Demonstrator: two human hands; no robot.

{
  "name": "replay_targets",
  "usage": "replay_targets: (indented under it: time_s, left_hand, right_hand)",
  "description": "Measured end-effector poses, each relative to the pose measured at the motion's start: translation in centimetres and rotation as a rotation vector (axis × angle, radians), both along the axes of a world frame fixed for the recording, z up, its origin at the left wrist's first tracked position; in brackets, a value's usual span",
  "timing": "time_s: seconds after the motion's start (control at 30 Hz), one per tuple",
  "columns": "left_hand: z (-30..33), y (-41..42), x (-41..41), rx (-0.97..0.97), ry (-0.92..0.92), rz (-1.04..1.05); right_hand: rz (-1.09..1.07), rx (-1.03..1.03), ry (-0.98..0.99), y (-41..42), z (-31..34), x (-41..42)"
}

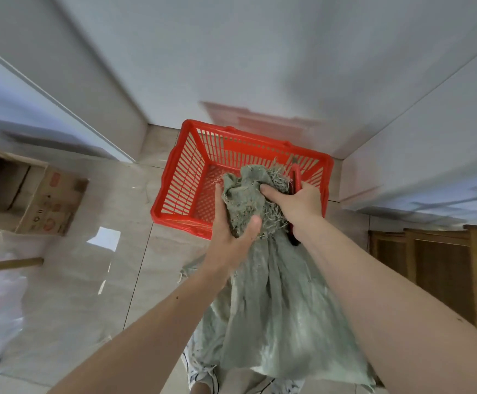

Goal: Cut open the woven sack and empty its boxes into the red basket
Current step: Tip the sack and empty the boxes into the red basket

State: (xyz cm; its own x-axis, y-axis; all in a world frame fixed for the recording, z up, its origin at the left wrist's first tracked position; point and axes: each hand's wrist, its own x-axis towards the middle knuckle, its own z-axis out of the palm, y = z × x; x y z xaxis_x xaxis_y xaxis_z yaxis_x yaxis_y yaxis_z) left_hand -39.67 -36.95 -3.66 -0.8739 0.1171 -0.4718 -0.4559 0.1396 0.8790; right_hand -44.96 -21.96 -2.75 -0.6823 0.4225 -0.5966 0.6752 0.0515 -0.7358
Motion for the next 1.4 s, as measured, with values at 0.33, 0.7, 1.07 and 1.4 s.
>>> replay_targets:
  time_s: [0.33,0.7,1.07,1.4]
  left_hand:
    - [-9.8,0.2,-5.1,-0.411,0.076,-0.088]
    - [-14.1,2.3,-9.1,-0.761,-0.285,-0.065]
    - [-10.3,-0.6,4.6,-0.526,-0.113,0.221]
    - [-14.0,-2.5,16.5,-0.427,-0.353,-0.061]
  right_hand:
    - [0.055,0.006,-0.049,3.4,-6.1,-1.8]
    - [0.039,0.094,-0.159,6.4,-9.6,5.0]
    - [0.155,0.305,-0.200,9.0,-8.7,11.4]
    - [0.401,0.308,-0.436,10.9,-11.0,19.0]
